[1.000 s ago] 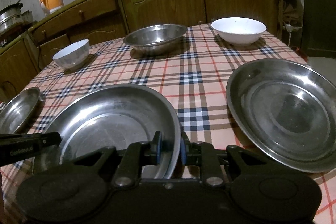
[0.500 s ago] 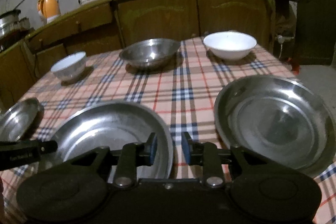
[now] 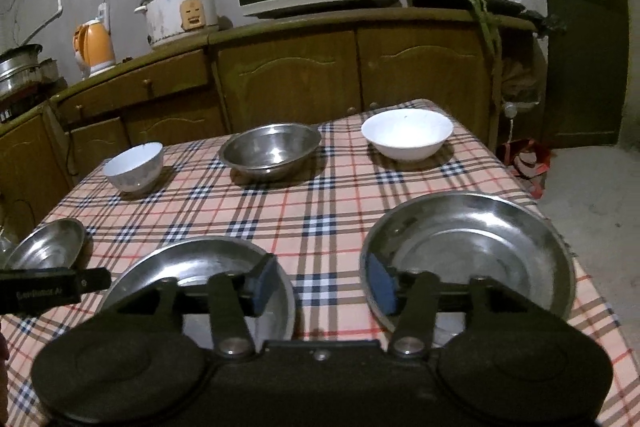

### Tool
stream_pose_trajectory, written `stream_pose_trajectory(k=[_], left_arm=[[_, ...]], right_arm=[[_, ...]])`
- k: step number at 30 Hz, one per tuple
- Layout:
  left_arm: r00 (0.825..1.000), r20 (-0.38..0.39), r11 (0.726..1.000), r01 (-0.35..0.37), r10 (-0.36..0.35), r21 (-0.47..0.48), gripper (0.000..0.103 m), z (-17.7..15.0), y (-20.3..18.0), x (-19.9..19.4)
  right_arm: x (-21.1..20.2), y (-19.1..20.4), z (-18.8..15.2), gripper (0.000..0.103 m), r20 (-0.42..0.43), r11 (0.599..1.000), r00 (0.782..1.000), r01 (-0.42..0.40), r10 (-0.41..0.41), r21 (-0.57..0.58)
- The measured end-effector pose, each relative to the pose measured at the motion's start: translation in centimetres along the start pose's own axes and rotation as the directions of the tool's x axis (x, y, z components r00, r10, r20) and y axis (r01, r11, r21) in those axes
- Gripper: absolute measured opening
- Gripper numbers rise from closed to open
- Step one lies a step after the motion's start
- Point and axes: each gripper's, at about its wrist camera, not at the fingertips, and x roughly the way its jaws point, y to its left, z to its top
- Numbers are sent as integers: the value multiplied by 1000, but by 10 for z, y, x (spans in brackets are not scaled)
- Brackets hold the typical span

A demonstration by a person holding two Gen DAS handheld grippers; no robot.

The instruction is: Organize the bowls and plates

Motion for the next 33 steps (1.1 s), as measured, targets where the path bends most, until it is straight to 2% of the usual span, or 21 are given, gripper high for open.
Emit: stream_pose_trajectory(k=[9,17,24,33], left_arm=[[997,17,996,81,-82,31,72,10,-39,-6],[988,19,986,152,-154,70,78,18,-77,-1],[979,-7,973,201,-202,109,80,23,-112,19],[971,-71,957,238,-229,163,80,24,-157,52]], right_arm=[[-23,-23,7,71,41,998,998,56,-56,-3],[-28,-66,7,71,41,990,989,139,-141,38],[-22,-122,-3,71,8,965,972,234,-237,116],[3,-176,-18,71,-57,936,957,290,-284,202]])
